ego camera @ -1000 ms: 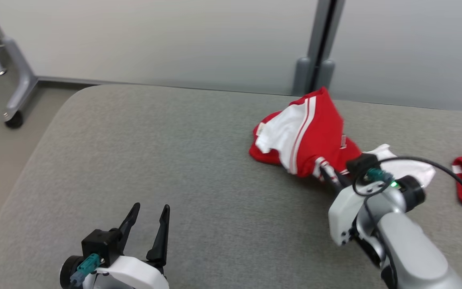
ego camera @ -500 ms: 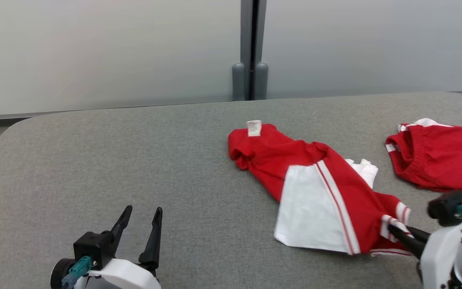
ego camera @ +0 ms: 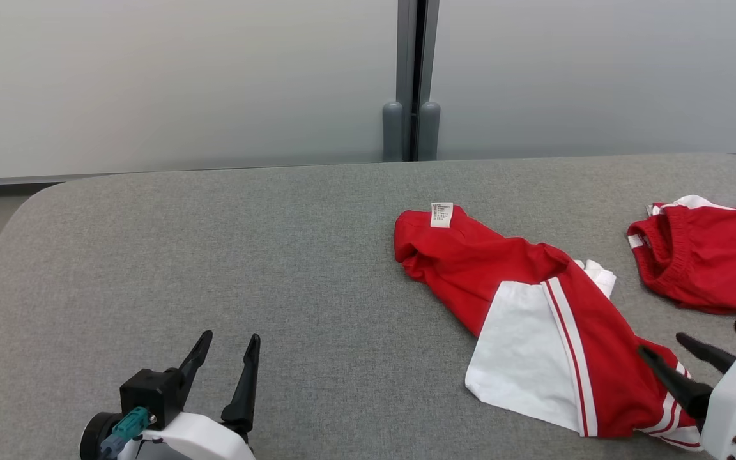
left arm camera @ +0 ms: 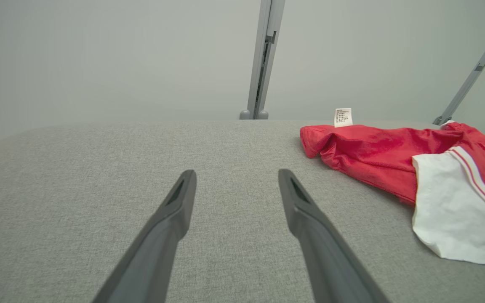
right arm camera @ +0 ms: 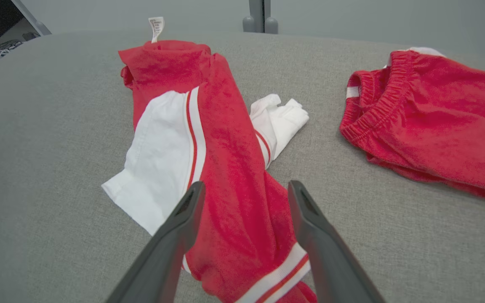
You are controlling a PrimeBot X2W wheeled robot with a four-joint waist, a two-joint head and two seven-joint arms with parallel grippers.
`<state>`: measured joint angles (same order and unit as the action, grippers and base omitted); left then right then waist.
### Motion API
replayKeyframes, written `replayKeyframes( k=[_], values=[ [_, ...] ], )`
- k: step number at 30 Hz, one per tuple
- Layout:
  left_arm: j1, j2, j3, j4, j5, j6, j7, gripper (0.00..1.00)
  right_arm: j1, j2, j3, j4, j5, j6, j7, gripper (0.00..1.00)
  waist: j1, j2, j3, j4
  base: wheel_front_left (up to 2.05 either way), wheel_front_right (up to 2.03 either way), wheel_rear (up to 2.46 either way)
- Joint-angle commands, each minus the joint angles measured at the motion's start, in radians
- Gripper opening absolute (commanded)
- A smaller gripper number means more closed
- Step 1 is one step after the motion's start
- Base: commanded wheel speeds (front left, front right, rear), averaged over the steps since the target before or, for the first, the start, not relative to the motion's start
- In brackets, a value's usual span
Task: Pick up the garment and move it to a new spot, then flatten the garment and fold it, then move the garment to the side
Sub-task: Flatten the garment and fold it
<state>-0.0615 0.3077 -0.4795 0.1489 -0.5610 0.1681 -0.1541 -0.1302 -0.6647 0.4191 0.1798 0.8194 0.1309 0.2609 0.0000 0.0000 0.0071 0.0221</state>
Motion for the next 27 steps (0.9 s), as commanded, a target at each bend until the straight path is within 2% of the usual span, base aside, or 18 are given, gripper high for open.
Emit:
replayKeyframes(
  k=[1, 4, 9, 14, 17, 21, 27],
  values=[
    [-0.004, 0.006, 0.002, -0.003, 0.0, 0.002, -0.001, 1.0, 0.002, -0.001, -0.008, -0.008, 0.004, 0.0, -0.015, 1.0, 0.0, 0.0, -0.001, 0.001, 0.0, 0.0, 0.0],
    [-0.004, 0.011, 0.001, -0.007, 0.0, 0.007, 0.001, 1.0, 0.014, 0.02, -0.061, -0.063, -0.004, 0.0, -0.098, 1.0, 0.0, 0.0, 0.0, 0.001, 0.0, 0.0, 0.0],
    [-0.065, 0.027, -0.021, 0.004, 0.02, -0.022, 0.036, 1.0, 0.004, 0.097, -0.129, -0.105, -0.074, 0.0, -0.232, 1.0, 0.0, 0.0, 0.032, -0.011, 0.0, 0.0, 0.0],
    [-0.204, 0.02, -0.045, 0.075, -0.006, -0.094, 0.13, 1.0, -0.031, 0.196, -0.155, -0.102, -0.114, 0.0, -0.322, 1.0, 0.0, 0.0, 0.096, -0.04, 0.0, 0.0, 0.0],
    [-0.312, -0.003, -0.053, 0.148, -0.042, -0.146, 0.203, 1.0, -0.049, 0.236, -0.156, -0.087, -0.124, 0.0, -0.355, 1.0, 0.0, 0.0, 0.137, -0.062, 0.0, 0.0, 0.0],
    [-0.477, -0.039, -0.057, 0.269, -0.083, -0.201, 0.304, 1.0, -0.085, 0.269, -0.161, -0.081, -0.141, 0.0, -0.402, 1.0, 0.0, 0.0, 0.196, -0.103, 0.0, 0.0, 0.0],
    [-0.69, -0.102, -0.038, 0.426, -0.144, -0.25, 0.383, 1.0, -0.136, 0.299, -0.195, -0.089, -0.167, 0.0, -0.484, 1.0, 0.0, 0.0, 0.289, -0.17, 0.0, 0.0, 0.0]
  ],
)
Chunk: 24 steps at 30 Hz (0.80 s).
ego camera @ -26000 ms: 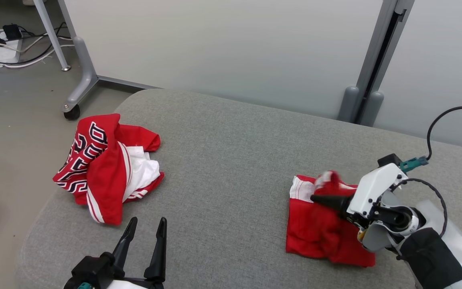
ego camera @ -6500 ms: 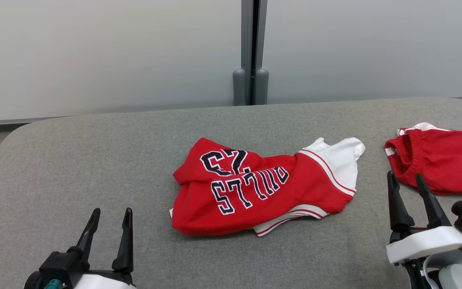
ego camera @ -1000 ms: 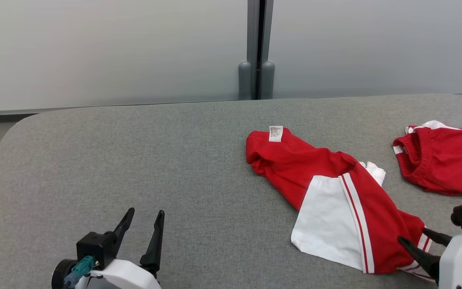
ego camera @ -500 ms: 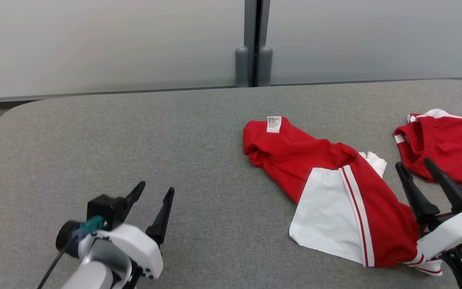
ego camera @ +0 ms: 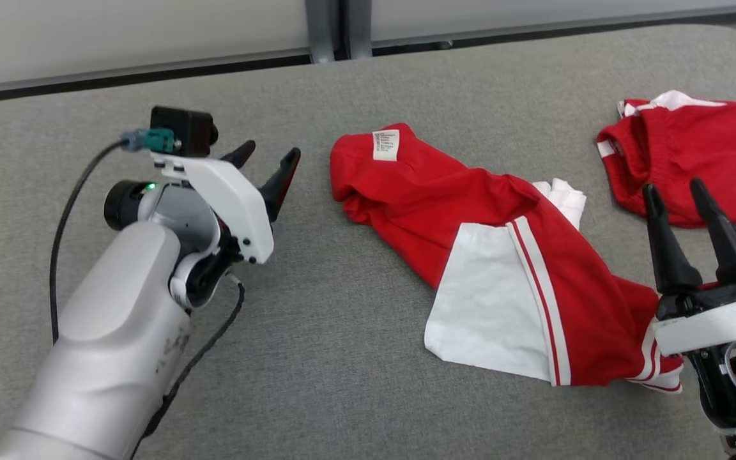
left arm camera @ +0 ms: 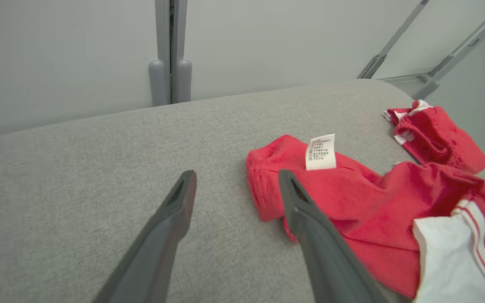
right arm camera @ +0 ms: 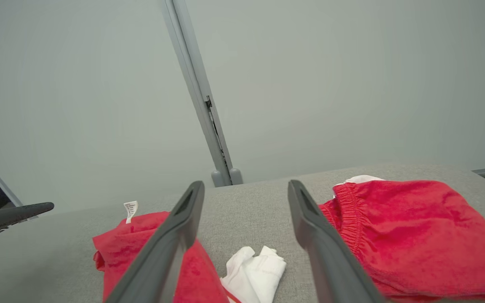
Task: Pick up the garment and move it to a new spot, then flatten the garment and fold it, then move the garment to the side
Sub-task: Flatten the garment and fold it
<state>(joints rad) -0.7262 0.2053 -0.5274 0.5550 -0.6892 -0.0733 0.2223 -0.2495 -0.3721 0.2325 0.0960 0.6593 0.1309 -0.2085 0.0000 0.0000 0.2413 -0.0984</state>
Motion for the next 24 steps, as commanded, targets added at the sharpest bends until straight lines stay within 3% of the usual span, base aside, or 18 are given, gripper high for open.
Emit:
replayKeyframes(
  k=[1, 10, 16, 17, 19, 24],
  values=[
    [-0.053, -0.01, 0.015, 0.047, -0.032, -0.015, 0.023, 1.0, -0.025, 0.013, -0.014, -0.009, -0.01, 0.0, -0.024, 1.0, 0.0, 0.0, 0.071, -0.062, 0.0, 0.0, 0.0],
    [-0.234, -0.06, 0.022, 0.285, -0.141, -0.053, 0.135, 1.0, -0.063, 0.073, -0.101, -0.073, -0.052, 0.0, -0.058, 1.0, 0.0, 0.0, 0.167, -0.141, 0.0, 0.0, 0.0],
    [-0.263, -0.073, 0.001, 0.329, -0.169, -0.06, 0.158, 1.0, -0.058, 0.09, -0.119, -0.096, -0.066, 0.0, -0.058, 1.0, 0.0, 0.0, 0.18, -0.149, 0.0, 0.0, 0.0],
    [-0.266, -0.077, -0.018, 0.323, -0.185, -0.059, 0.154, 0.84, -0.053, 0.098, -0.124, -0.1, -0.073, 0.0, -0.059, 1.0, 0.0, 0.0, 0.184, -0.149, 0.0, 0.0, 0.0],
    [-0.264, -0.073, -0.036, 0.308, -0.198, -0.059, 0.131, 0.0, -0.051, 0.101, -0.128, -0.101, -0.074, 0.0, -0.059, 1.0, 0.0, 0.0, 0.185, -0.147, 0.0, 0.0, 0.0],
    [-0.254, -0.058, -0.097, 0.267, -0.227, -0.058, 0.08, 0.0, -0.046, 0.106, -0.132, -0.089, -0.083, 0.0, -0.059, 1.0, 0.0, 0.0, 0.165, -0.129, 0.0, 0.0, 0.0]
  ],
)
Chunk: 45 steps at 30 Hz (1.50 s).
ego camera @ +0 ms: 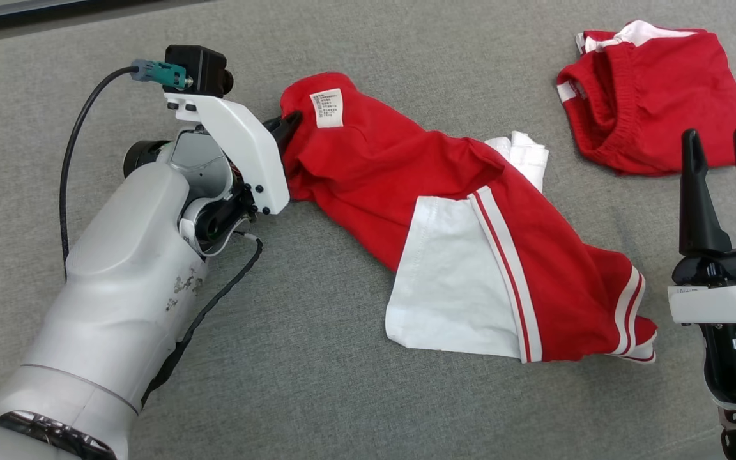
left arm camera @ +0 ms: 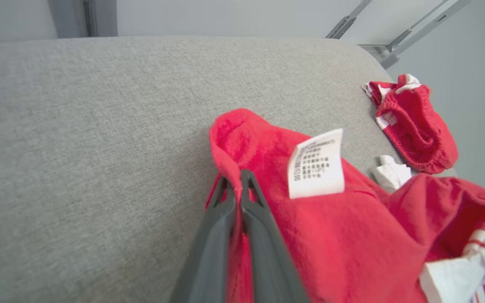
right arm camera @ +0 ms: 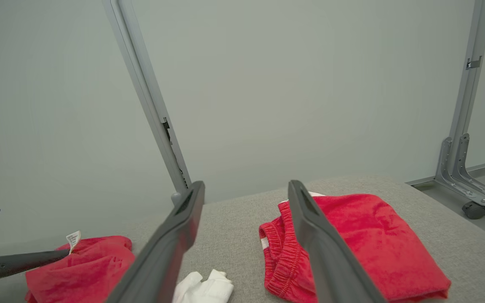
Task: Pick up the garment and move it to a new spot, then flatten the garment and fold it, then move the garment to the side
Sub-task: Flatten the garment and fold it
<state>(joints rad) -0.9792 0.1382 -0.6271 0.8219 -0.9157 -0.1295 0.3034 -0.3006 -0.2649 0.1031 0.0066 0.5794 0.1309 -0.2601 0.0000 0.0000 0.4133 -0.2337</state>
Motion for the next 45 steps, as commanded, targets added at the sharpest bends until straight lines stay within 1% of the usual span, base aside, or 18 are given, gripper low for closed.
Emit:
replayKeyframes(
  k=[1, 5, 10, 12, 13, 15, 18, 20, 24, 30, 32, 33, 36, 39, 40, 41, 43, 45],
  values=[
    [0.001, 0.01, -0.008, -0.008, -0.006, -0.001, -0.018, 0.0, 0.007, -0.001, -0.003, 0.003, -0.004, 0.0, -0.007, 1.0, 0.0, 0.0, -0.015, 0.012, 0.0, 0.0, 0.0],
    [0.024, 0.02, -0.048, -0.035, -0.02, -0.001, -0.092, 0.0, 0.021, -0.009, 0.001, 0.022, -0.008, 0.0, -0.007, 1.0, 0.0, 0.0, -0.072, 0.05, 0.0, 0.0, 0.0],
    [0.094, 0.067, -0.086, -0.101, -0.042, -0.001, -0.156, 0.0, 0.047, -0.021, 0.02, 0.051, 0.0, 0.0, -0.007, 1.0, 0.0, 0.0, -0.168, 0.113, 0.0, 0.0, 0.0],
    [0.144, 0.088, -0.092, -0.163, -0.08, -0.001, -0.161, 0.0, 0.06, -0.029, 0.025, 0.064, 0.002, 0.0, -0.007, 1.0, 0.0, 0.0, -0.209, 0.145, 0.0, 0.0, 0.0],
    [0.173, 0.105, -0.086, -0.204, -0.11, -0.001, -0.157, 0.0, 0.066, -0.033, 0.032, 0.07, 0.005, 0.0, -0.007, 1.0, 0.0, 0.0, -0.225, 0.159, 0.0, 0.0, 0.0],
    [0.232, 0.164, -0.077, -0.271, -0.145, -0.001, -0.151, 0.0, 0.081, -0.04, 0.042, 0.089, 0.008, 0.0, -0.007, 1.0, 0.0, 0.0, -0.261, 0.188, 0.0, 0.0, 0.0],
    [0.335, 0.233, -0.063, -0.374, -0.188, 0.003, -0.136, 0.0, 0.099, -0.042, 0.06, 0.112, 0.018, 0.0, -0.007, 1.0, 0.0, 0.0, -0.309, 0.223, 0.0, 0.0, 0.0],
    [0.404, 0.285, -0.054, -0.444, -0.2, 0.028, -0.133, 0.0, 0.109, -0.045, 0.069, 0.128, 0.022, 0.0, -0.006, 1.0, 0.0, 0.0, -0.331, 0.24, 0.0, 0.0, 0.0],
    [0.553, 0.376, -0.029, -0.58, -0.208, 0.112, -0.161, 0.0, 0.12, -0.051, 0.094, 0.155, 0.033, 0.0, -0.006, 1.0, 0.0, 0.0, -0.355, 0.26, 0.0, 0.0, 0.0],
    [0.778, 0.448, -0.005, -0.712, -0.21, 0.23, -0.238, 0.0, 0.125, -0.069, 0.112, 0.184, 0.046, 0.0, -0.006, 1.0, 0.0, 0.0, -0.363, 0.267, 0.0, 0.0, 0.0],
    [0.837, 0.458, -0.004, -0.723, -0.192, 0.275, -0.274, 0.0, 0.125, -0.074, 0.114, 0.189, 0.048, 0.0, -0.006, 1.0, 0.0, 0.0, -0.362, 0.268, 0.0, 0.0, 0.0],
    [0.837, 0.458, -0.004, -0.723, -0.192, 0.275, -0.274, 0.0, 0.125, -0.074, 0.114, 0.189, 0.048, 0.0, -0.006, 1.0, 0.0, 0.0, -0.362, 0.268, 0.0, 0.0, 0.0],
    [0.894, 0.458, 0.003, -0.726, -0.163, 0.33, -0.333, 0.0, 0.127, -0.081, 0.108, 0.198, 0.053, 0.0, -0.006, 1.0, 0.0, 0.0, -0.362, 0.27, 0.0, 0.0, 0.0],
    [0.917, 0.427, 0.002, -0.71, -0.15, 0.342, -0.386, 0.0, 0.131, -0.082, 0.115, 0.207, 0.056, 0.0, -0.005, 1.0, 0.0, 0.0, -0.361, 0.275, 0.0, 0.0, 0.0],
    [0.922, 0.42, -0.008, -0.699, -0.147, 0.337, -0.39, 0.77, 0.129, -0.083, 0.12, 0.211, 0.058, 0.0, -0.002, 1.0, 0.0, 0.0, -0.363, 0.276, 0.0, 0.0, 0.0],
    [0.924, 0.415, -0.017, -0.688, -0.141, 0.333, -0.391, 1.0, 0.127, -0.083, 0.124, 0.215, 0.06, 0.0, 0.002, 1.0, 0.0, 0.0, -0.364, 0.276, 0.0, 0.0, 0.0],
    [0.917, 0.403, -0.018, -0.679, -0.134, 0.329, -0.409, 1.0, 0.123, -0.083, 0.13, 0.222, 0.063, 0.0, 0.012, 1.0, 0.0, 0.0, -0.37, 0.276, 0.0, 0.0, 0.0],
    [0.908, 0.41, -0.008, -0.682, -0.107, 0.347, -0.443, 1.0, 0.125, -0.086, 0.126, 0.238, 0.064, 0.0, 0.036, 1.0, 0.0, 0.0, -0.376, 0.278, 0.0, 0.0, 0.0]
  ],
)
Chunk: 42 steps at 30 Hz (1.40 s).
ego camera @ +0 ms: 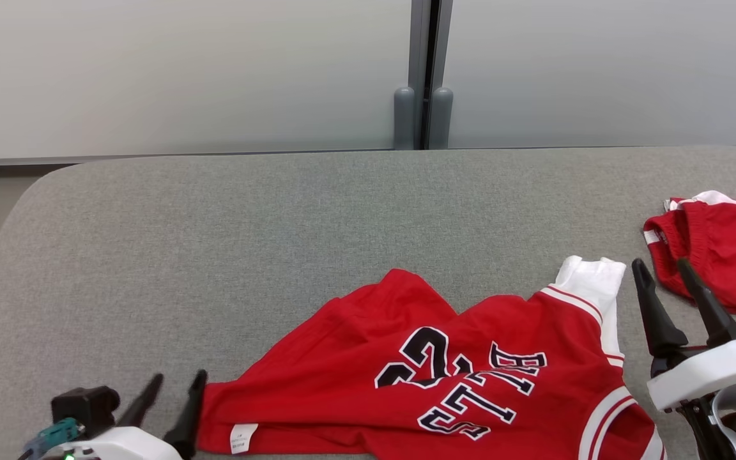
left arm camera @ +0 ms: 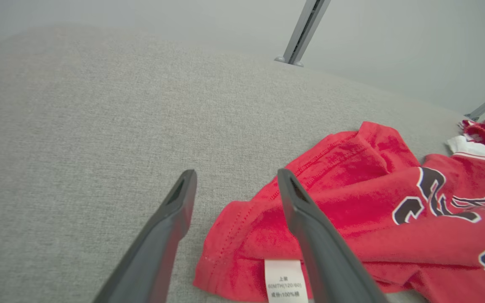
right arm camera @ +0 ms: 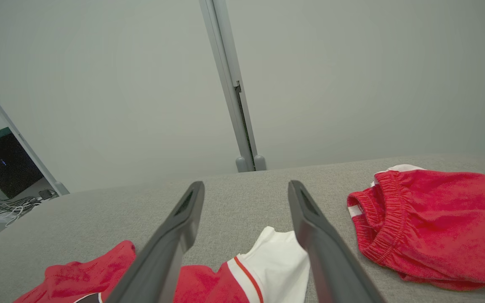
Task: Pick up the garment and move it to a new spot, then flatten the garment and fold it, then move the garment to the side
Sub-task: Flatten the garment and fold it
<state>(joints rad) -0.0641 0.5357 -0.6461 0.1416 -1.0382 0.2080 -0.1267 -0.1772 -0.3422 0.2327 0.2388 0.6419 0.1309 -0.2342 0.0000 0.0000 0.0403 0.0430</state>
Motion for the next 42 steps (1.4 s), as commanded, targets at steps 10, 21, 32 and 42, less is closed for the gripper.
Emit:
replayKeyframes(
  k=[10, 21, 32, 42],
  values=[
    [-0.017, 0.006, 0.016, -0.099, 0.148, 0.096, -0.113, 1.0, -0.074, 0.014, -0.009, 0.168, 0.026, 0.0, 0.324, 1.0, 0.0, 0.0, -0.007, 0.034, 0.0, 0.0, 0.0],
    [-0.055, -0.046, -0.04, -0.056, 0.174, 0.069, -0.105, 1.0, -0.215, 0.103, -0.091, 0.418, -0.063, 0.0, 0.632, 0.69, 0.0, 0.0, 0.016, 0.11, 0.0, 0.0, 0.0],
    [-0.092, -0.088, -0.066, -0.041, 0.2, 0.048, -0.114, 1.0, -0.334, 0.102, -0.188, 0.374, -0.185, 0.0, 0.532, 0.0, 0.0, 0.0, 0.083, 0.188, 0.0, 0.0, 0.0],
    [-0.199, -0.169, -0.087, -0.012, 0.252, -0.006, -0.13, 1.0, -0.648, 0.02, -0.138, 0.478, -0.208, 0.0, 0.536, 0.0, 0.0, 0.0, 0.237, 0.285, 0.0, 0.0, 0.0]
  ],
)
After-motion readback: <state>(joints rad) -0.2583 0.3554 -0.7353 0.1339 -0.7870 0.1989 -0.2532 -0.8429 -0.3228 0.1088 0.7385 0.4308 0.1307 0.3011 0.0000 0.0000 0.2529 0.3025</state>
